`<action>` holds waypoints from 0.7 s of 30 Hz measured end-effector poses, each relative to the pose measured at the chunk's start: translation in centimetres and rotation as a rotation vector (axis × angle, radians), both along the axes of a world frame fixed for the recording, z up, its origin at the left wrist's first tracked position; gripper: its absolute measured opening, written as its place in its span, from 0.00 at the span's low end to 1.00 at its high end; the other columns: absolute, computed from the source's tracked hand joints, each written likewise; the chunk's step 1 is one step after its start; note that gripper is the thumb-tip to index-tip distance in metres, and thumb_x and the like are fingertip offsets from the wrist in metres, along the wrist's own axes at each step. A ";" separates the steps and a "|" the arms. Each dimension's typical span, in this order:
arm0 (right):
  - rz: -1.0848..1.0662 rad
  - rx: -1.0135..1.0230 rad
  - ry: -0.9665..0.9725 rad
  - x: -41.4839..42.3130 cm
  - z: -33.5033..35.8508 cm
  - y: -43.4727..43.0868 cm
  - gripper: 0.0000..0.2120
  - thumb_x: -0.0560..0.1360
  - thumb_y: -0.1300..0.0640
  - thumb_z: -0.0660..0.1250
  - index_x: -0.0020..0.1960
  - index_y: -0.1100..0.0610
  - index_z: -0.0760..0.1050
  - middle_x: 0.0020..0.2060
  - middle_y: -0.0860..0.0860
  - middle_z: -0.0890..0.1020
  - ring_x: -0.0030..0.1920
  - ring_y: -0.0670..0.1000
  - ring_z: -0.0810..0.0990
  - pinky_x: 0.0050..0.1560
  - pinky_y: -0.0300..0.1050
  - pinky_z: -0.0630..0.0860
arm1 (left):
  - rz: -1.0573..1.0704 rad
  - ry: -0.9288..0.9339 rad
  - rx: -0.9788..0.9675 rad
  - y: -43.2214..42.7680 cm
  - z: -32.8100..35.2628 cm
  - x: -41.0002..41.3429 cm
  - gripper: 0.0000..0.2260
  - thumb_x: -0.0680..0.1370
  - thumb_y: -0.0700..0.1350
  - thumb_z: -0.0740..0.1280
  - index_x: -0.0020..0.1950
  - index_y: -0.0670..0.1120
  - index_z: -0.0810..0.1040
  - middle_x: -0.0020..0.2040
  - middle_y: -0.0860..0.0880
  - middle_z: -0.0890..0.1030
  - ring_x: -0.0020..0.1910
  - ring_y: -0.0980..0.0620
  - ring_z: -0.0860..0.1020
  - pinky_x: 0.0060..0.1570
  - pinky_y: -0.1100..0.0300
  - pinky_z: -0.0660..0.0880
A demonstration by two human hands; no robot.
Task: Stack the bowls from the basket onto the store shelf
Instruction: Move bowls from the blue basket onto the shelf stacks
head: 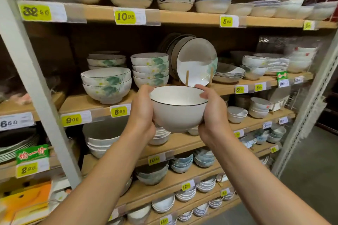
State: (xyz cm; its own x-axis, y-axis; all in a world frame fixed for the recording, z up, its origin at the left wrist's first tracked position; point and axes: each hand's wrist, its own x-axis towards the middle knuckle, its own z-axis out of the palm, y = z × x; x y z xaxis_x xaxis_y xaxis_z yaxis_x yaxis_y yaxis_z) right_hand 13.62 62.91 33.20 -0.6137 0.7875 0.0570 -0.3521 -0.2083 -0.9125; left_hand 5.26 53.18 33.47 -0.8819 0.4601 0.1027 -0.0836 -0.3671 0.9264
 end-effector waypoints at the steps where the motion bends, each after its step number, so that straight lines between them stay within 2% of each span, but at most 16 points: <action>1: -0.002 -0.005 0.011 -1.1 0.4 0.4 0.15 0.76 0.60 0.55 0.52 0.51 0.80 0.60 0.56 0.76 0.60 0.59 0.76 0.58 0.57 0.75 | -0.005 0.013 0.004 0.3 0.4 -1.1 0.24 0.77 0.45 0.55 0.23 0.51 0.79 0.29 0.52 0.82 0.27 0.56 0.80 0.31 0.63 0.74; 2: -0.008 -0.006 0.022 -2.2 0.8 0.8 0.16 0.76 0.60 0.56 0.53 0.51 0.81 0.63 0.56 0.74 0.62 0.60 0.75 0.61 0.59 0.74 | -0.001 0.025 0.002 0.6 0.8 -2.2 0.22 0.77 0.45 0.56 0.27 0.50 0.81 0.33 0.51 0.84 0.30 0.55 0.81 0.34 0.61 0.74; 4: 0.008 -0.005 0.038 -4.5 1.9 1.6 0.16 0.75 0.59 0.56 0.54 0.52 0.81 0.64 0.55 0.74 0.63 0.60 0.74 0.60 0.58 0.74 | 0.017 0.049 -0.037 1.2 1.5 -4.3 0.17 0.76 0.47 0.57 0.37 0.50 0.84 0.40 0.48 0.85 0.37 0.52 0.82 0.39 0.57 0.73; 6: 0.035 -0.006 0.039 -6.6 2.7 2.3 0.15 0.75 0.57 0.57 0.54 0.52 0.81 0.63 0.55 0.76 0.61 0.61 0.76 0.52 0.55 0.77 | 0.035 0.045 -0.063 1.6 2.5 -6.4 0.14 0.76 0.48 0.58 0.52 0.47 0.83 0.46 0.45 0.84 0.42 0.48 0.80 0.40 0.56 0.71; 7: 0.046 -0.005 0.037 -7.6 3.0 2.7 0.15 0.75 0.56 0.57 0.54 0.52 0.81 0.61 0.56 0.77 0.58 0.61 0.77 0.46 0.52 0.77 | 0.037 0.051 -0.063 1.8 2.8 -7.4 0.15 0.76 0.48 0.59 0.56 0.45 0.81 0.47 0.45 0.83 0.43 0.48 0.79 0.38 0.57 0.70; 8: 0.061 -0.008 0.044 -8.5 3.3 3.2 0.15 0.75 0.57 0.57 0.54 0.52 0.81 0.59 0.56 0.78 0.55 0.60 0.79 0.42 0.49 0.77 | 0.043 0.078 -0.071 1.9 3.2 -8.5 0.15 0.77 0.48 0.59 0.57 0.44 0.80 0.46 0.47 0.83 0.42 0.49 0.78 0.36 0.59 0.70; 11: 0.138 -0.044 0.083 -10.6 4.3 4.7 0.19 0.73 0.58 0.56 0.57 0.56 0.80 0.54 0.57 0.82 0.45 0.57 0.80 0.32 0.42 0.77 | 0.025 0.152 -0.086 2.1 4.3 -10.8 0.12 0.78 0.48 0.59 0.50 0.49 0.81 0.43 0.48 0.83 0.39 0.51 0.78 0.28 0.62 0.72; 13: 0.216 -0.078 0.088 -11.7 4.9 5.8 0.20 0.72 0.58 0.56 0.58 0.57 0.79 0.53 0.58 0.82 0.43 0.57 0.80 0.33 0.42 0.78 | -0.040 0.139 -0.072 2.4 4.9 -11.8 0.12 0.77 0.50 0.59 0.45 0.50 0.82 0.42 0.47 0.84 0.39 0.49 0.80 0.27 0.61 0.74; 14: 0.261 -0.089 0.086 -12.2 5.1 6.3 0.20 0.70 0.58 0.57 0.58 0.58 0.79 0.52 0.58 0.82 0.42 0.58 0.80 0.34 0.43 0.78 | -0.077 0.124 -0.064 2.5 5.1 -12.1 0.12 0.75 0.52 0.60 0.44 0.49 0.82 0.41 0.46 0.84 0.39 0.49 0.80 0.30 0.60 0.74; 16: 0.362 -0.119 0.086 -13.1 5.4 7.0 0.22 0.65 0.58 0.58 0.56 0.59 0.79 0.48 0.58 0.83 0.38 0.57 0.82 0.34 0.43 0.79 | -0.144 0.125 -0.052 2.8 5.5 -12.5 0.16 0.72 0.55 0.59 0.47 0.49 0.82 0.43 0.45 0.83 0.40 0.47 0.80 0.36 0.57 0.72; 18: 0.463 -0.152 0.091 -13.7 5.7 7.4 0.23 0.61 0.58 0.59 0.53 0.60 0.78 0.44 0.59 0.84 0.33 0.58 0.82 0.33 0.44 0.79 | -0.167 0.127 -0.016 3.0 5.9 -12.8 0.16 0.71 0.56 0.60 0.48 0.49 0.82 0.42 0.46 0.83 0.38 0.48 0.80 0.34 0.60 0.72; 20: 0.580 -0.173 0.093 -14.3 6.1 7.8 0.20 0.62 0.58 0.58 0.50 0.61 0.77 0.39 0.59 0.84 0.31 0.58 0.82 0.31 0.44 0.79 | -0.166 0.086 0.026 3.2 6.3 -12.9 0.13 0.73 0.55 0.60 0.46 0.50 0.80 0.38 0.48 0.83 0.33 0.52 0.80 0.29 0.64 0.73; 21: 0.627 -0.180 0.088 -14.5 6.3 8.1 0.18 0.62 0.58 0.58 0.49 0.61 0.76 0.37 0.59 0.84 0.30 0.58 0.82 0.31 0.43 0.79 | -0.169 0.062 0.042 3.3 6.4 -12.8 0.13 0.73 0.54 0.60 0.46 0.49 0.79 0.38 0.49 0.83 0.32 0.52 0.79 0.29 0.63 0.73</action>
State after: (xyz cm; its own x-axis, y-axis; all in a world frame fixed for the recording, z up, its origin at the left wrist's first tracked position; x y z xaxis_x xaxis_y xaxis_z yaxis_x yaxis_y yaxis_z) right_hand -0.92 71.00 39.51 -0.9585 0.2836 0.0289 -0.1860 -0.5454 -0.8173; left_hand -7.54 56.43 39.90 -0.7840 0.5952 0.1766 -0.0906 -0.3912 0.9159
